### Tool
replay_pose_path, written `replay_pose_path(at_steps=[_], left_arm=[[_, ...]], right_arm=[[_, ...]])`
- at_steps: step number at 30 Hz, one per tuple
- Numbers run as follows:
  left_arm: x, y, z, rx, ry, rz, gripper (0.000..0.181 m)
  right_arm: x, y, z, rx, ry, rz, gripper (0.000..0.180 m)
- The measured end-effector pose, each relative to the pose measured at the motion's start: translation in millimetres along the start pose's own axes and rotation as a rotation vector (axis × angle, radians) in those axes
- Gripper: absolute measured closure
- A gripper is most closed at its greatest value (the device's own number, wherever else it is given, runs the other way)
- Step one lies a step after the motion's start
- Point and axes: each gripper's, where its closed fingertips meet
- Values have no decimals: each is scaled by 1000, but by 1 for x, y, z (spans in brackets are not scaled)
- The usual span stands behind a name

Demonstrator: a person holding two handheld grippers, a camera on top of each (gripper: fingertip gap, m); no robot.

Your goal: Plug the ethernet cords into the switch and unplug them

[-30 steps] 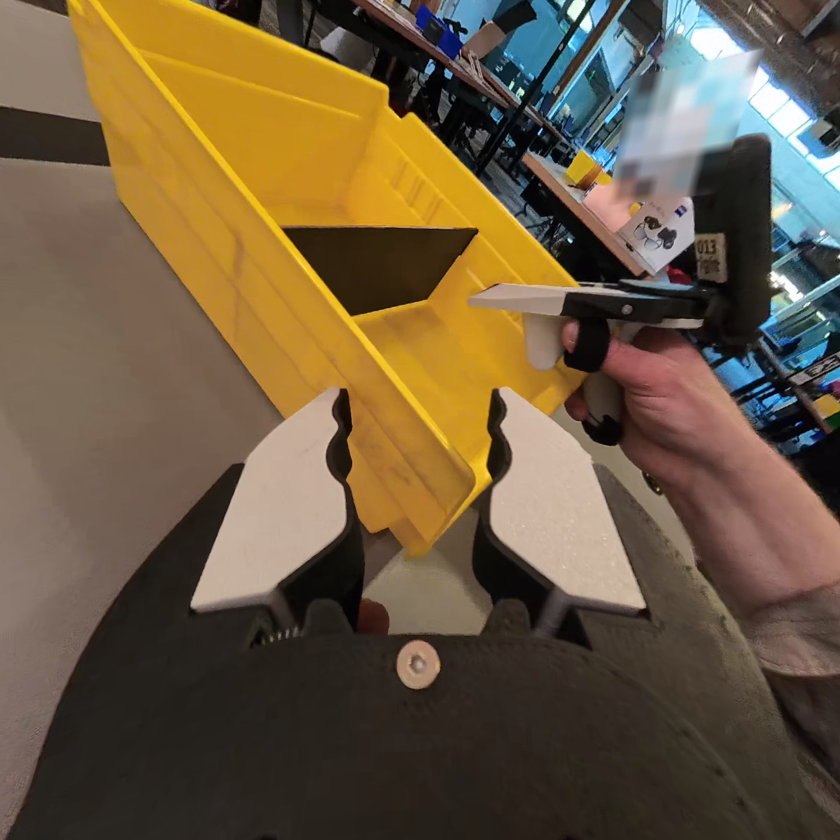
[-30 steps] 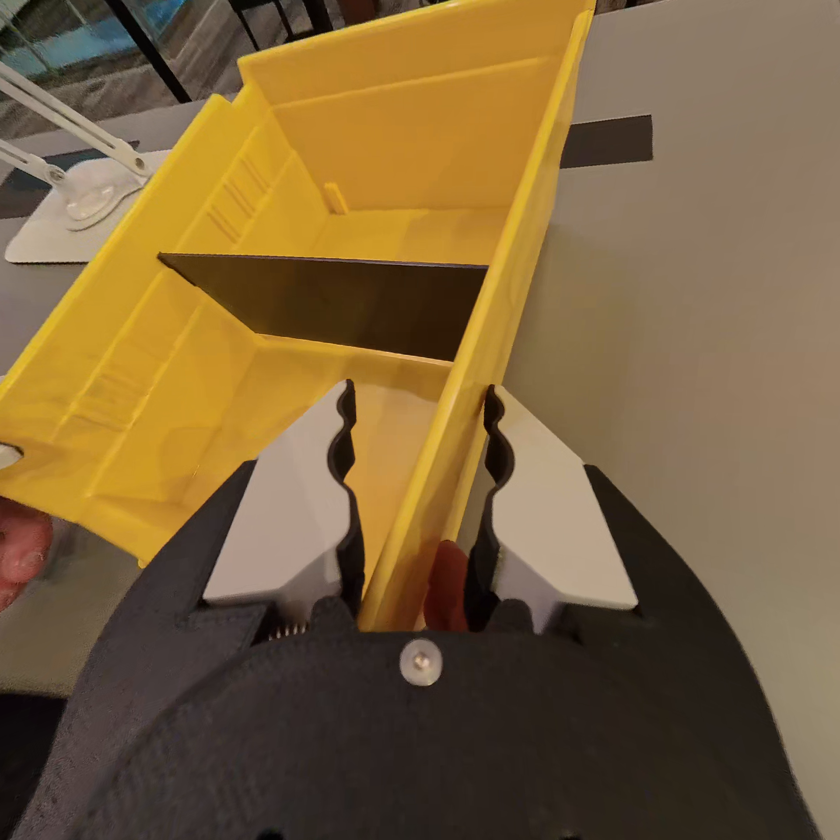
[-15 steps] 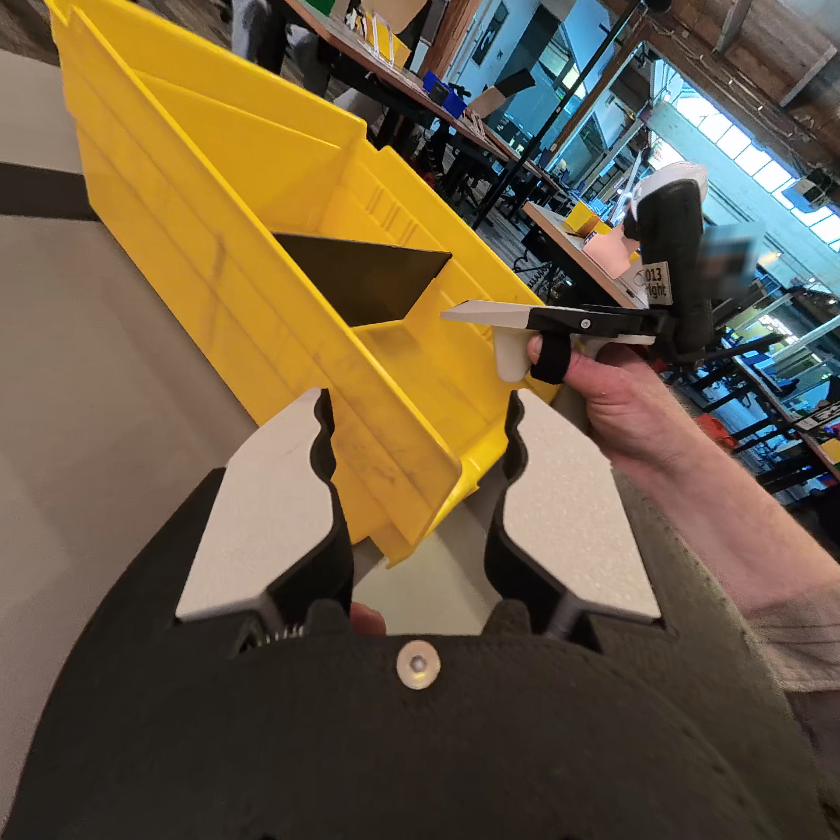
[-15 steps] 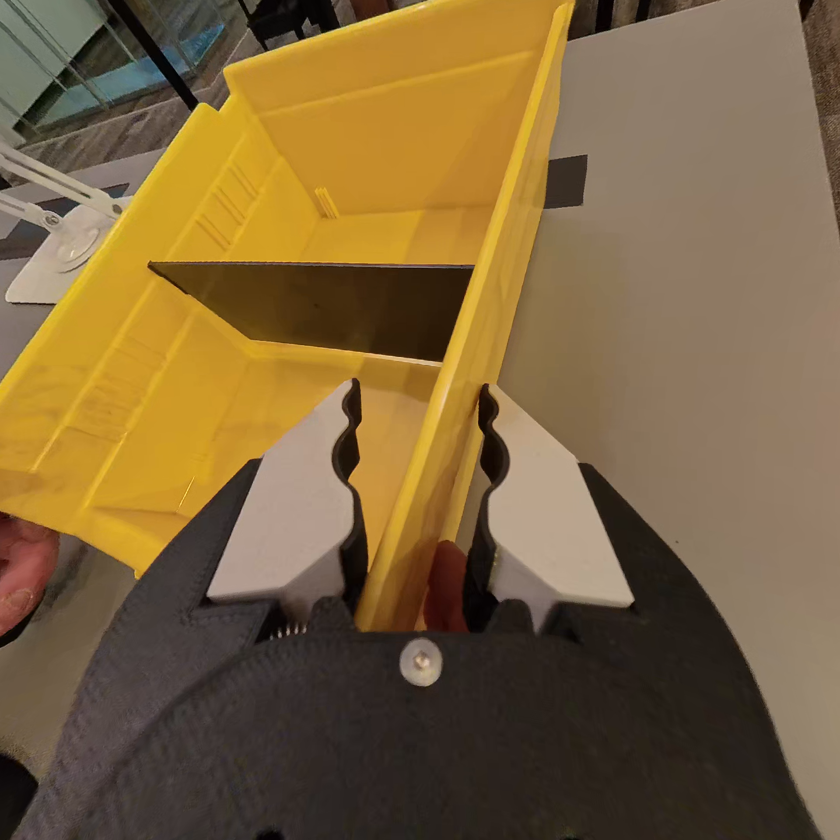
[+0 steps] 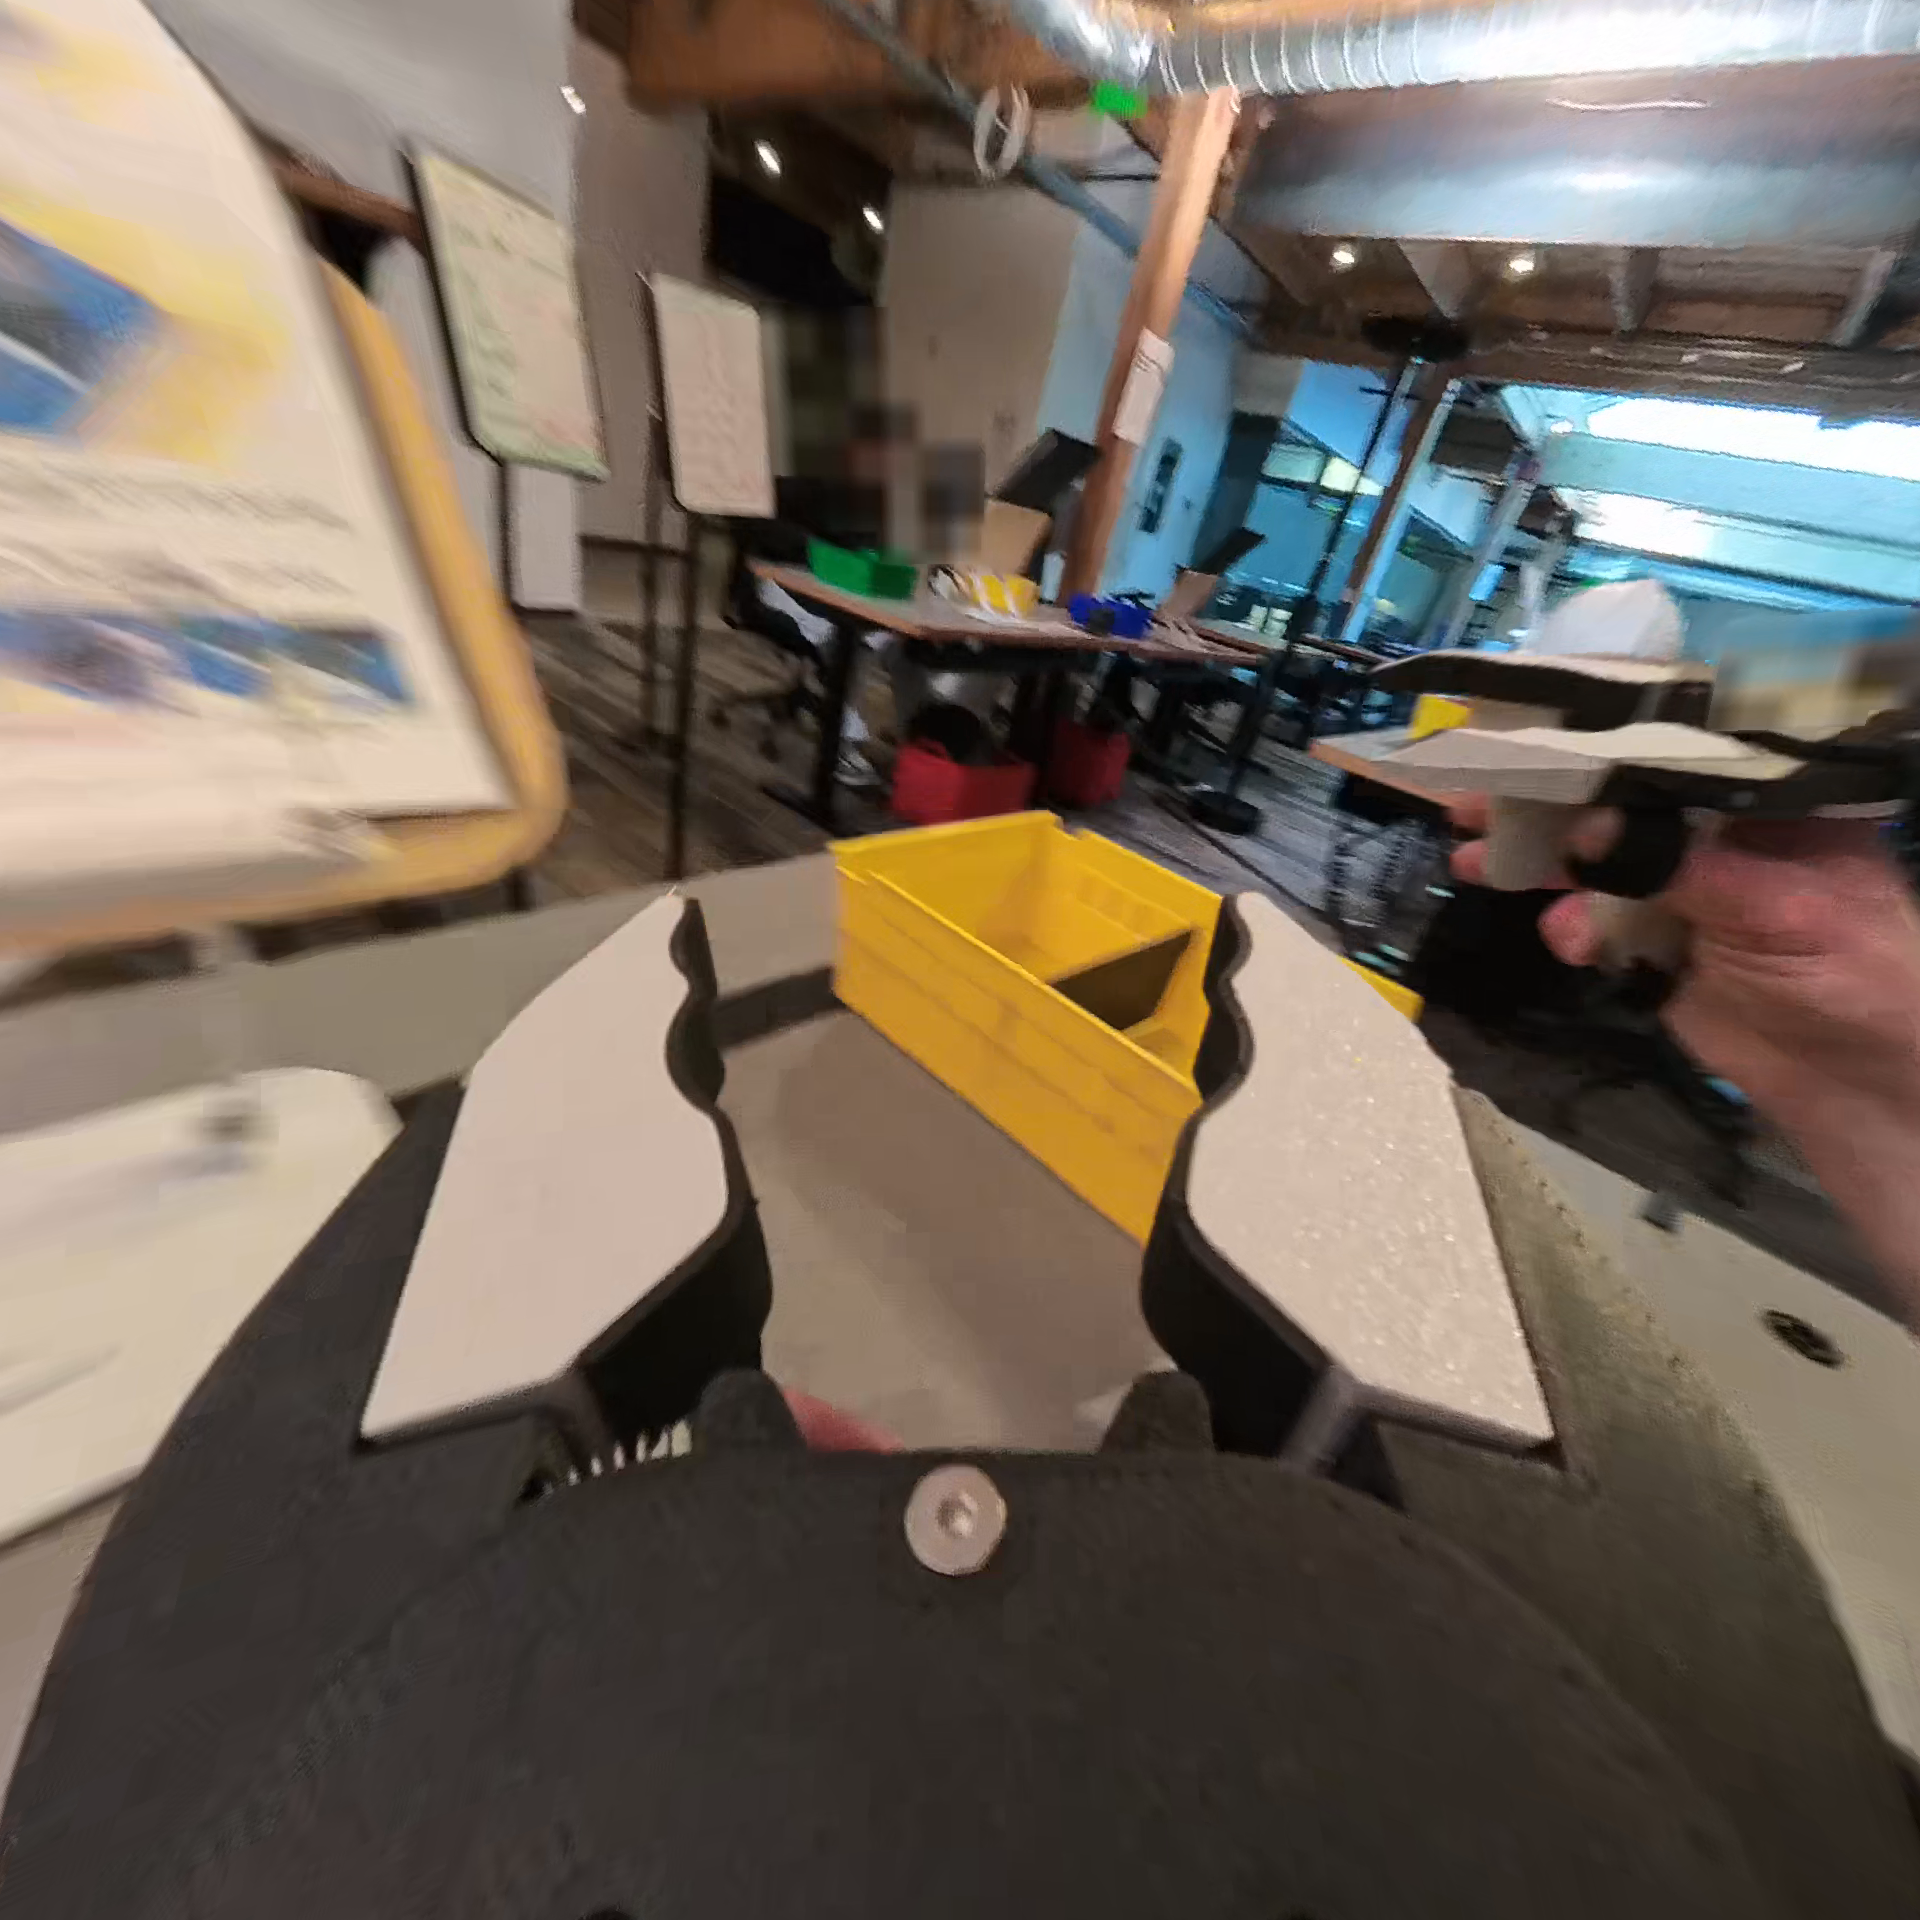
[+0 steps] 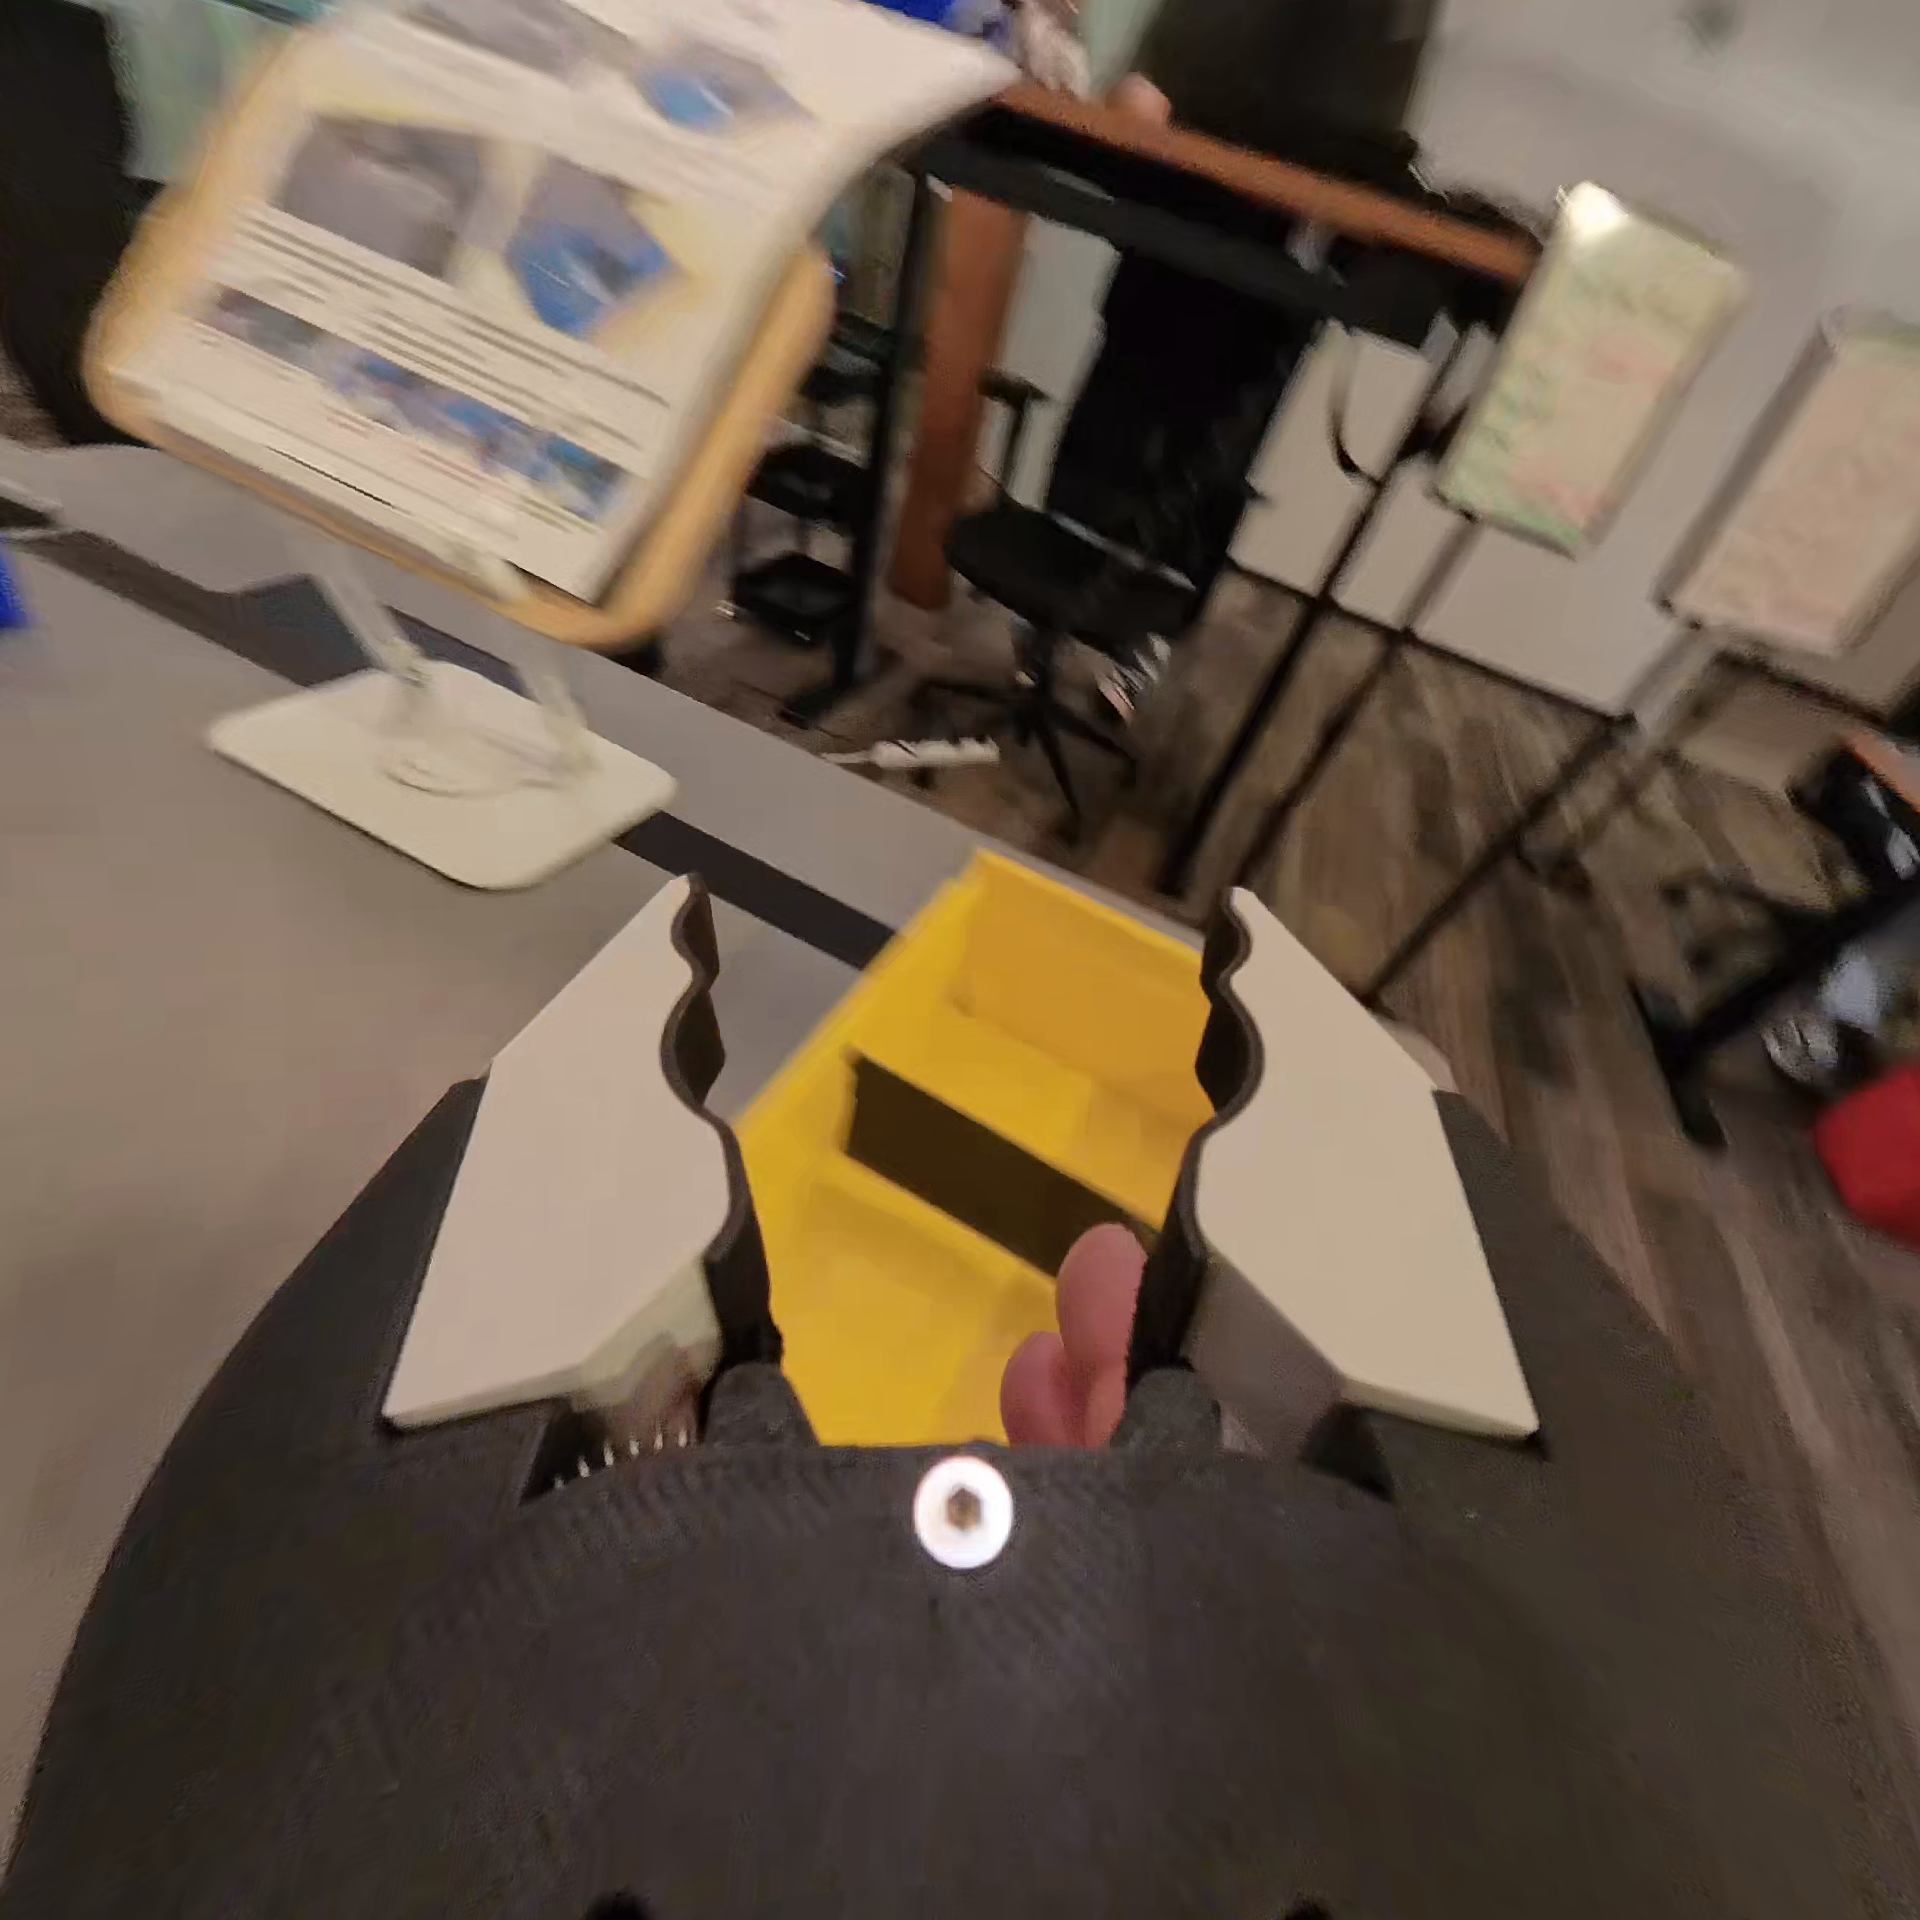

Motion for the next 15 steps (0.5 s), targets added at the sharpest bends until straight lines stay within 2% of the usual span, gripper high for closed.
replay_pose_path(at_steps=[5,7,9,11,12,15], left_arm=[[-85,78,-145,280,312,48,91],[-134,102,-214,355,482,16,88],[-190,114,-280,375,618,-39,93],[-246,104,-346,405,732,-179,99],[-275,91,-381,399,791,-275,96],[-354,49,-454,220,912,-428,85]], right_arm=[[63,93,-113,-175,229,75,80],[83,119,-149,-234,283,116,80],[103,138,-176,-244,339,157,81],[124,149,-197,-225,406,174,83],[135,150,-207,-215,442,168,84],[172,141,-239,-228,545,91,82]])
Point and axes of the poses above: each gripper's, where its closed fingertips meet, x out along the fingers, y out of its top, z = x × y across the jaws, and after that the axes turned 10 degrees about y, right-handed
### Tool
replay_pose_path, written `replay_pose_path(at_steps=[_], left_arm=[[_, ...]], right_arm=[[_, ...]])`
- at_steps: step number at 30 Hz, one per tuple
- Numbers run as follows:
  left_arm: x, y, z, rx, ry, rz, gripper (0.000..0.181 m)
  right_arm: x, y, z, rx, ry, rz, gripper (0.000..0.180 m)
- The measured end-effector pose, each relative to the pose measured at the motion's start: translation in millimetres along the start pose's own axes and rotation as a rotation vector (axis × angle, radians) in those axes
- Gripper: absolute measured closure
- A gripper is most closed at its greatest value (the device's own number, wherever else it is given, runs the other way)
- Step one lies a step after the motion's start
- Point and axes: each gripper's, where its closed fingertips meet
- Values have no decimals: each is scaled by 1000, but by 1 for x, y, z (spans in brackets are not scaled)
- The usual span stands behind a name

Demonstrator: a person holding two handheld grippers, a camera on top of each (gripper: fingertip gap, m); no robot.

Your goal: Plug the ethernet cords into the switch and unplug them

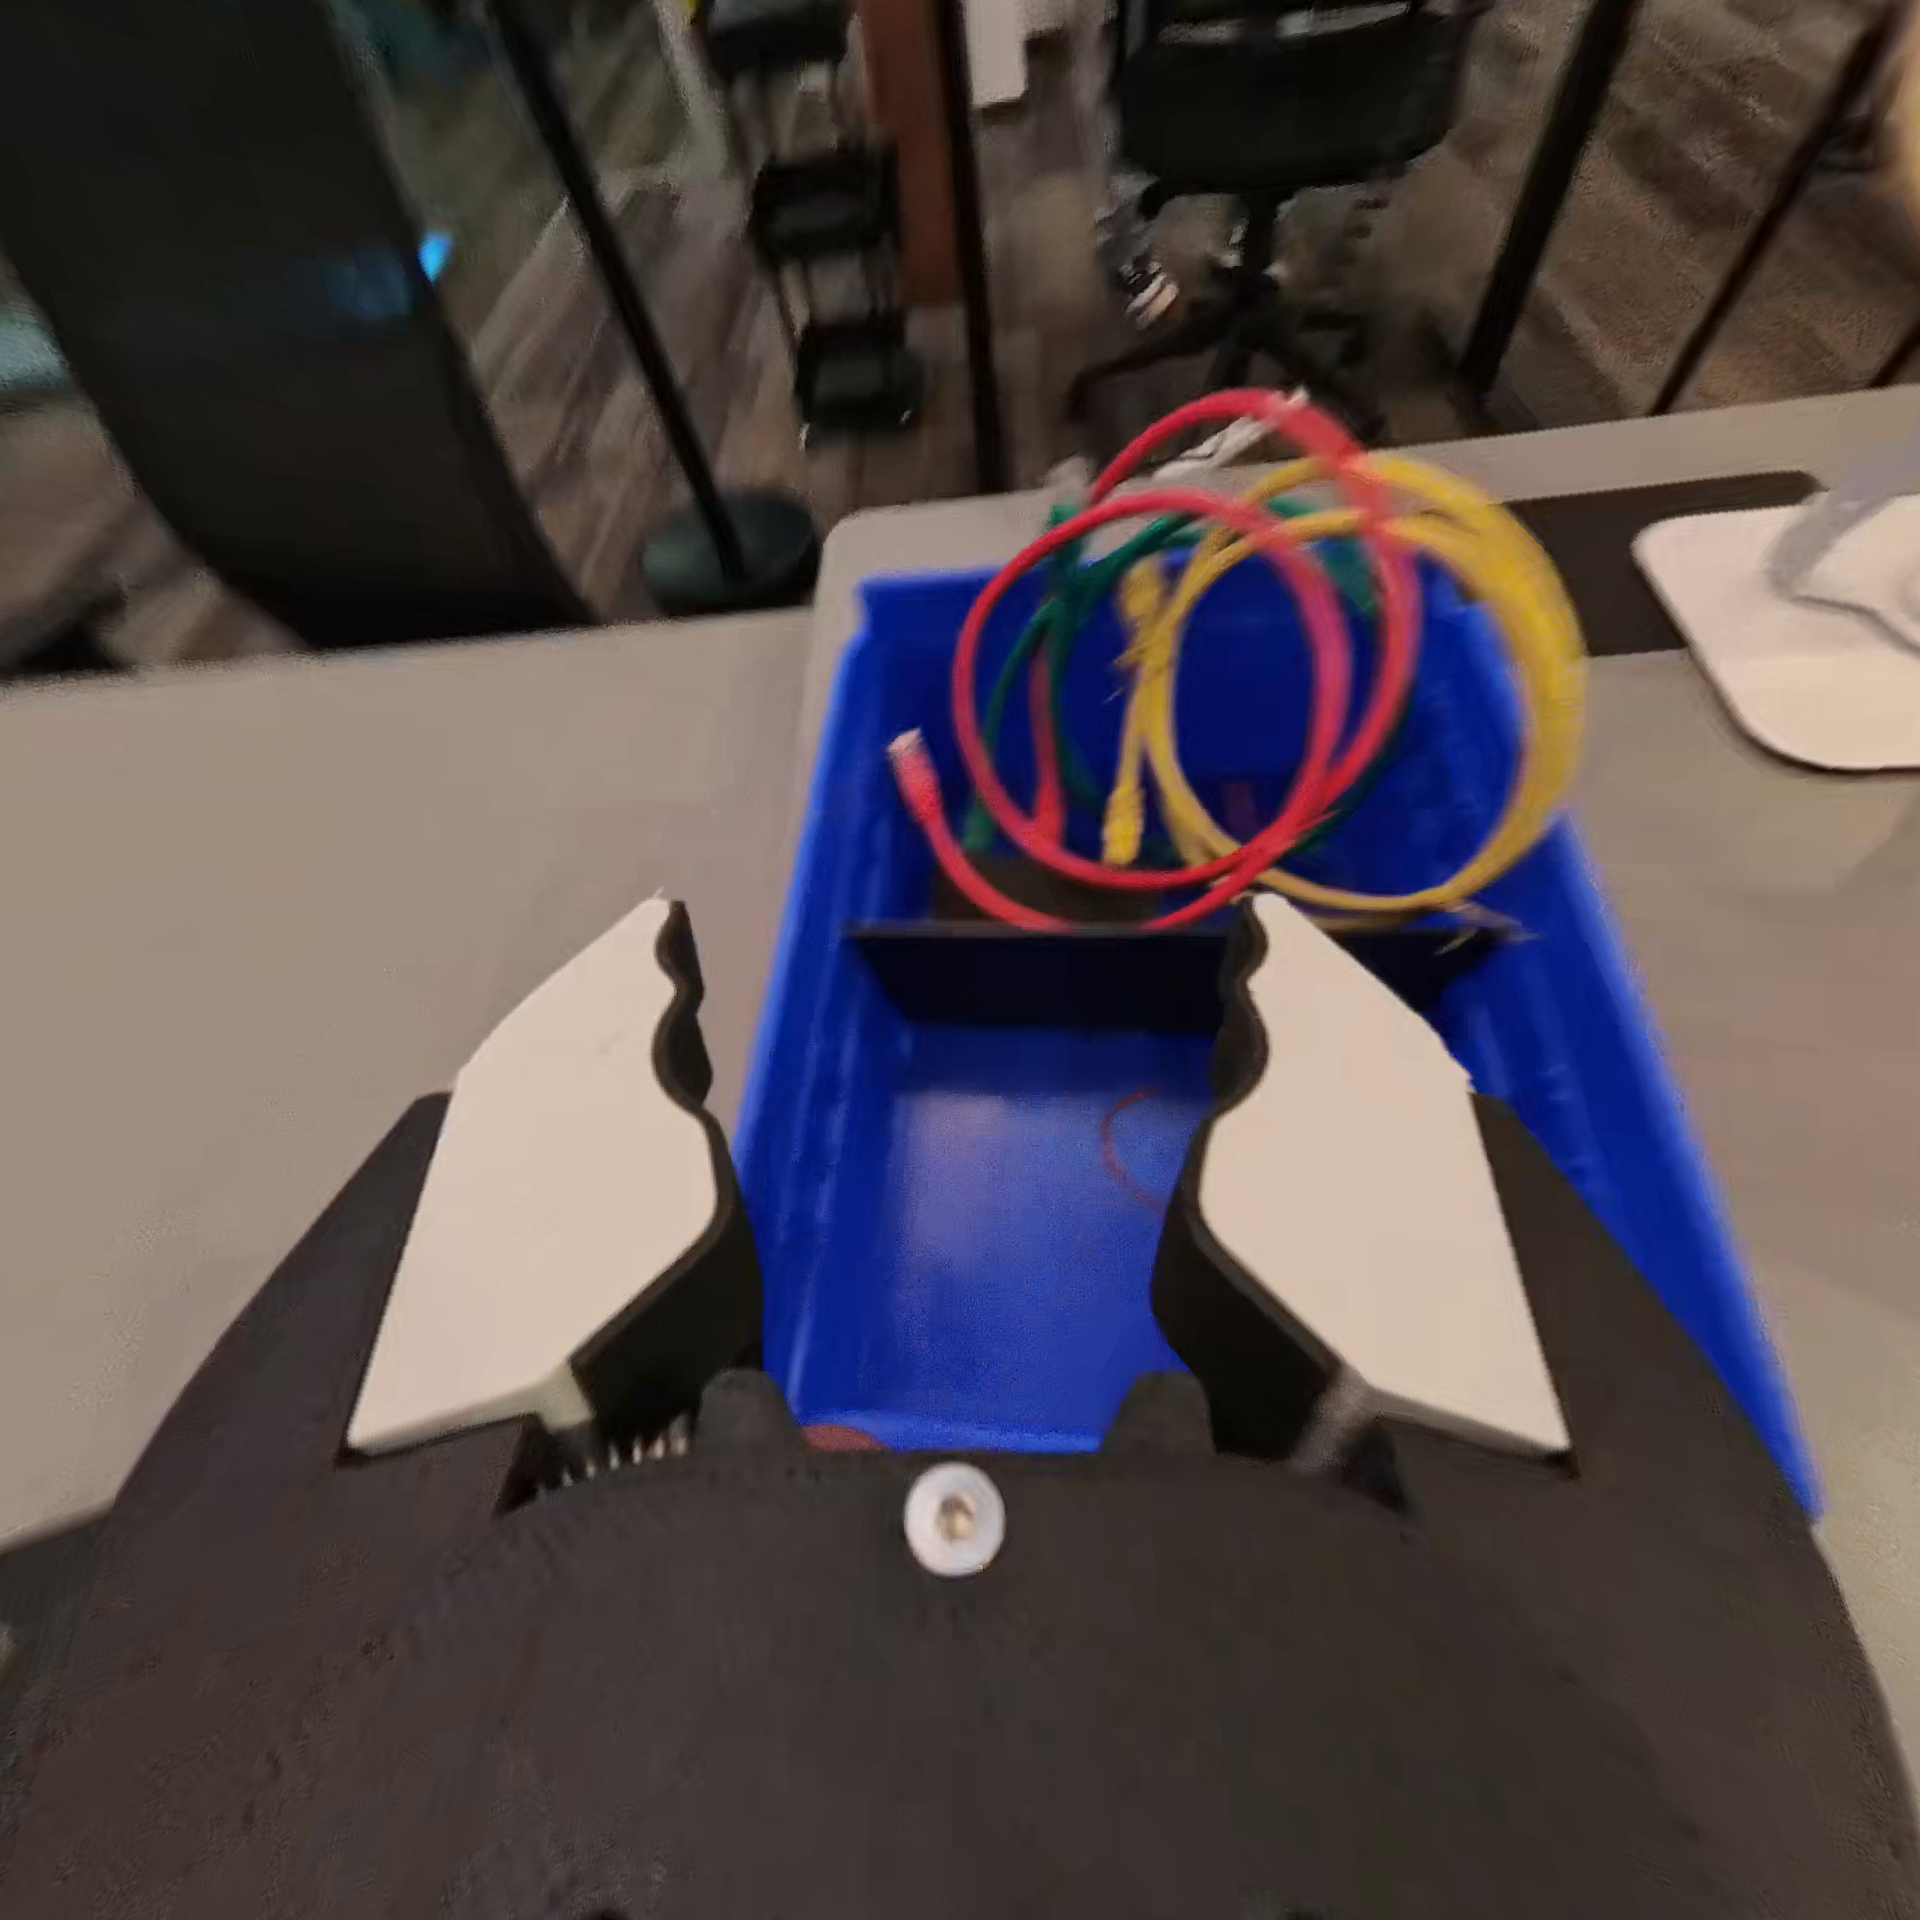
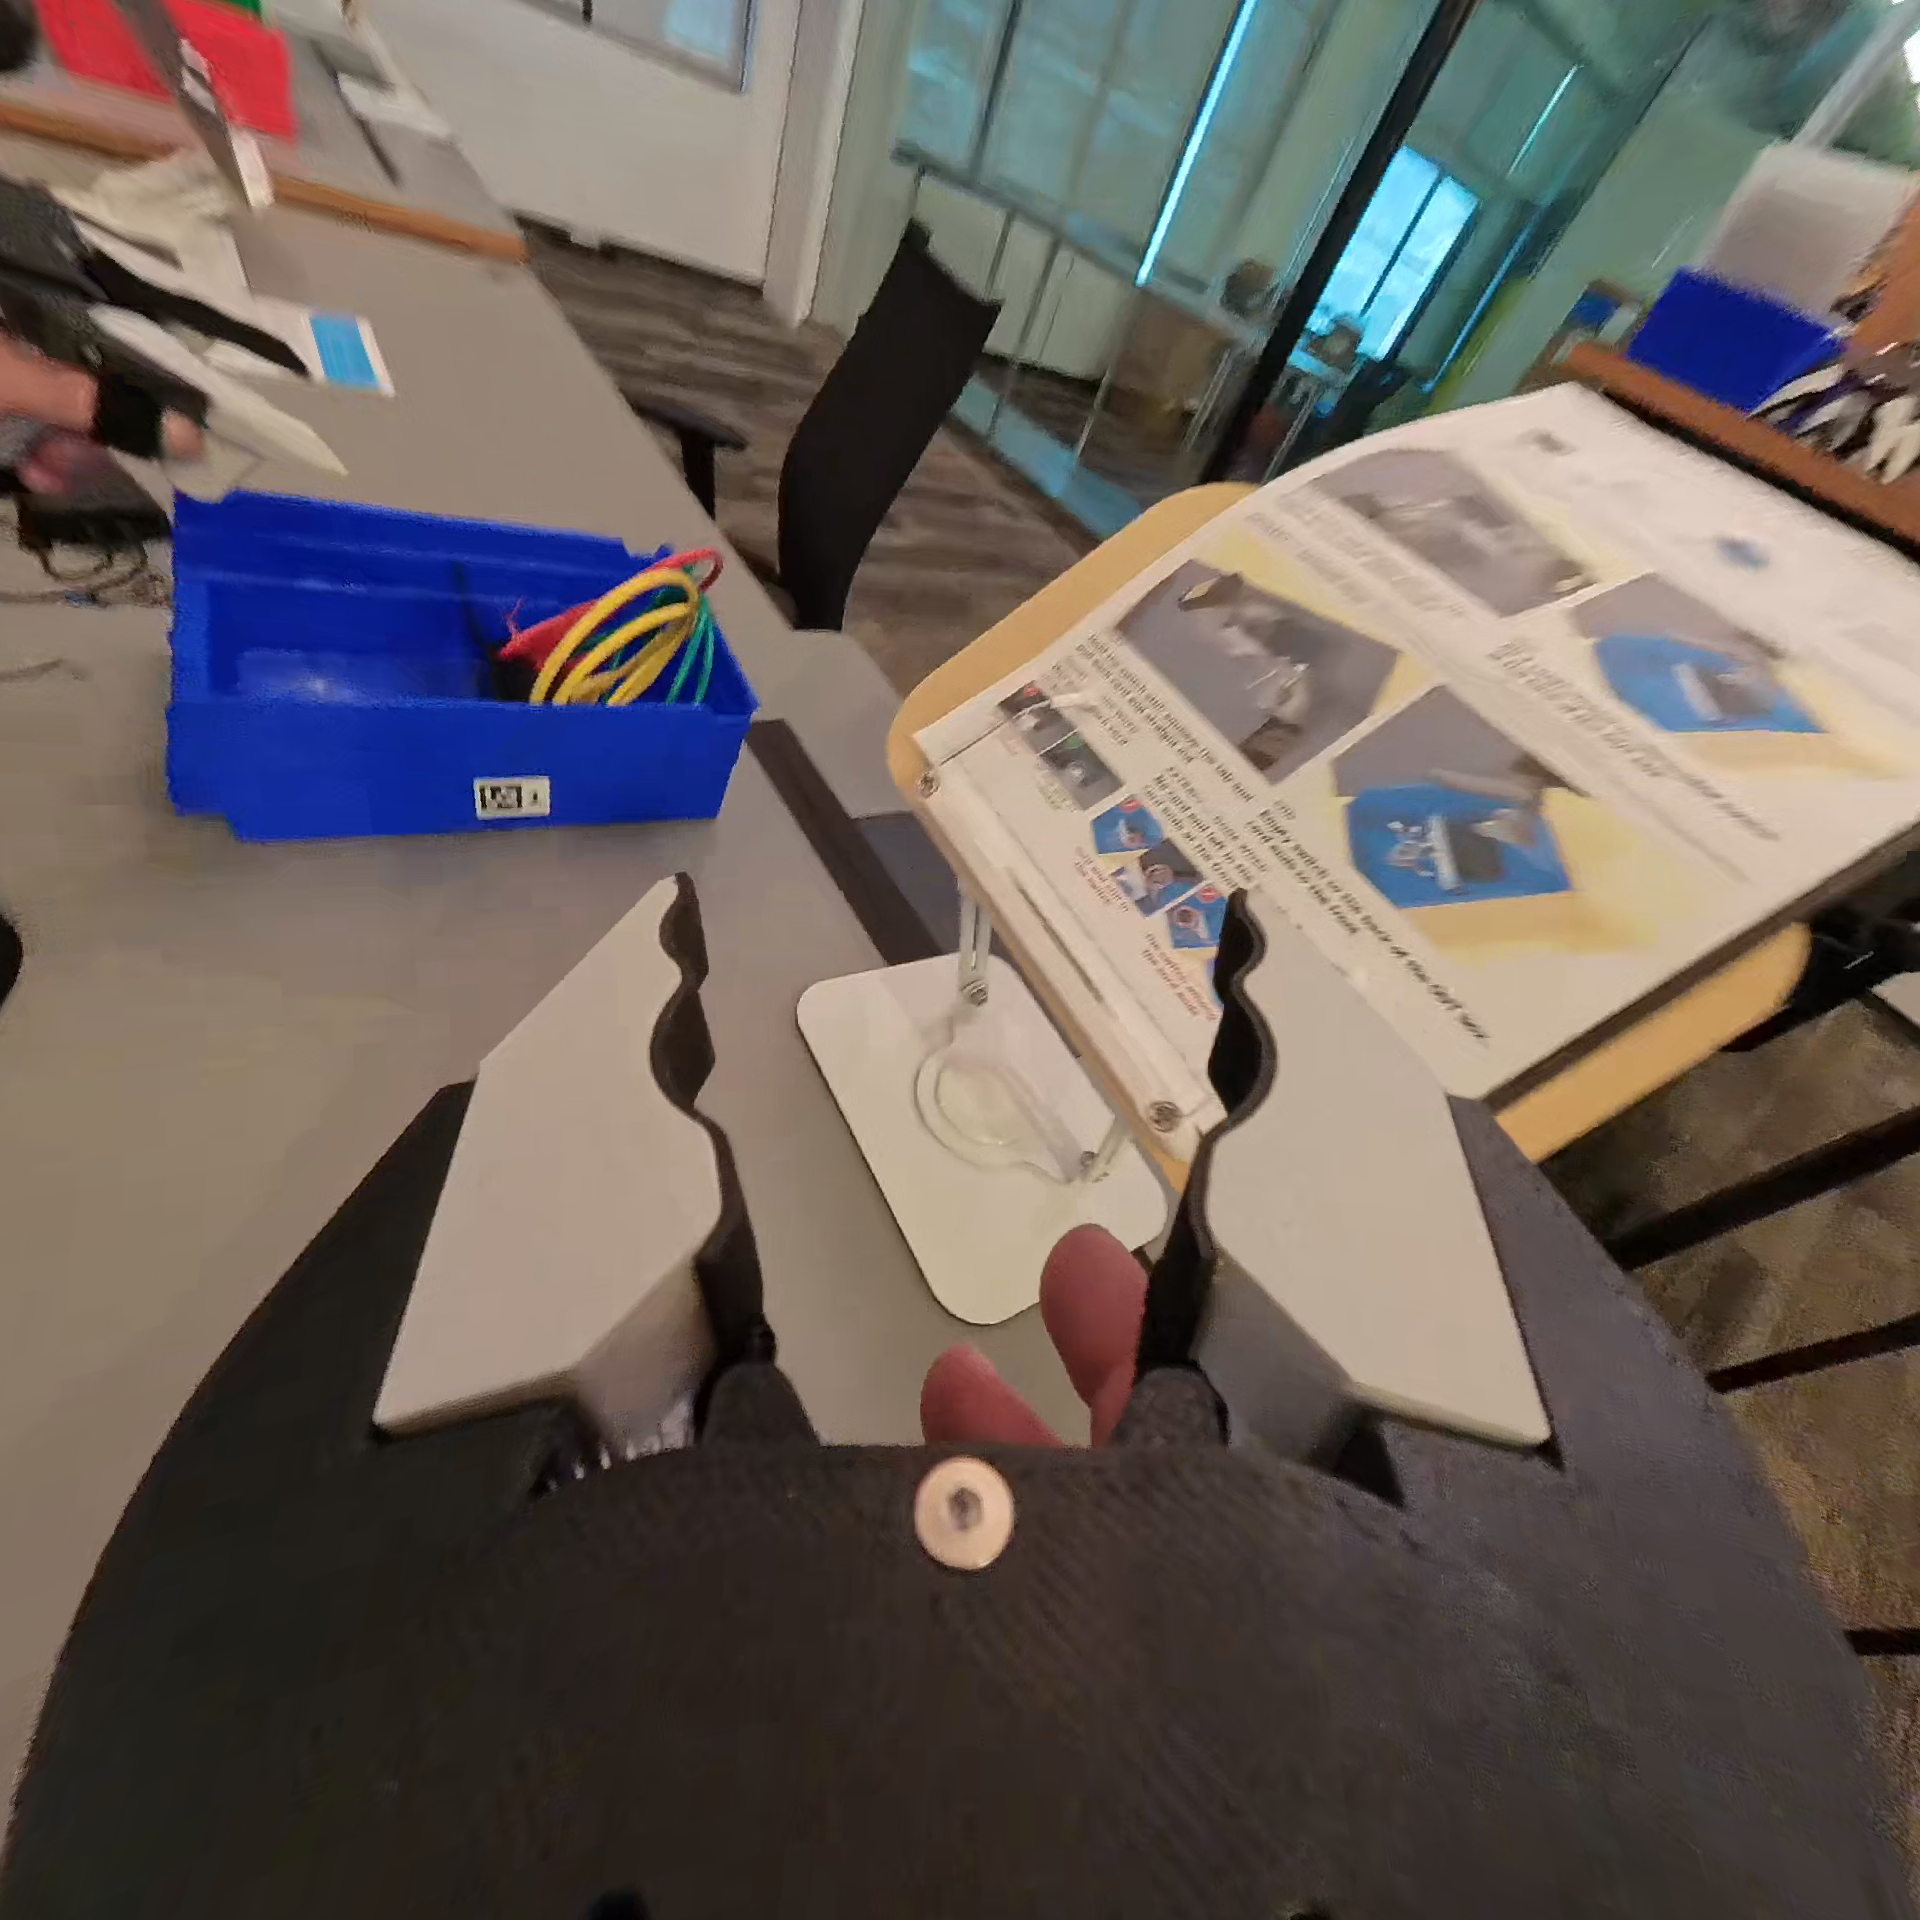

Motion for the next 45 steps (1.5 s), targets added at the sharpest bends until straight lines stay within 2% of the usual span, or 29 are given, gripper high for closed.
replay_pose_path(at_steps=[3,6,8,13,15,26,39,40,41,45], left_arm=[[4,-33,-47,-69,68,-12,84],[18,-72,-51,-81,15,-124,94],[25,-89,-41,-110,-56,-182,113],[36,-102,-38,-76,-11,-194,170],[38,-101,-33,-119,-38,-182,172],[71,-79,-3,-155,-50,-136,177],[94,-70,-14,-133,-124,-133,178],[93,-69,-15,-120,-120,-127,174],[90,-63,-20,-123,-92,-95,161],[45,-6,-23,-136,-39,136,135]], right_arm=[[28,-14,-8,28,67,-15,83],[43,-31,-14,74,96,2,86],[49,-44,-16,101,108,0,87],[49,-66,-17,157,119,34,92],[50,-75,-15,164,120,17,93],[43,-84,-1,222,110,48,96],[45,-95,-1,220,115,22,94],[46,-96,-1,219,114,16,93],[46,-97,0,217,113,11,93],[47,-102,3,205,93,-7,89]])
Point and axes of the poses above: each gripper's, where its closed fingertips meet, x out along the fingers, y out of its top, z = x × y across the jaws, and after that the axes turned 10 degrees about y, right-handed
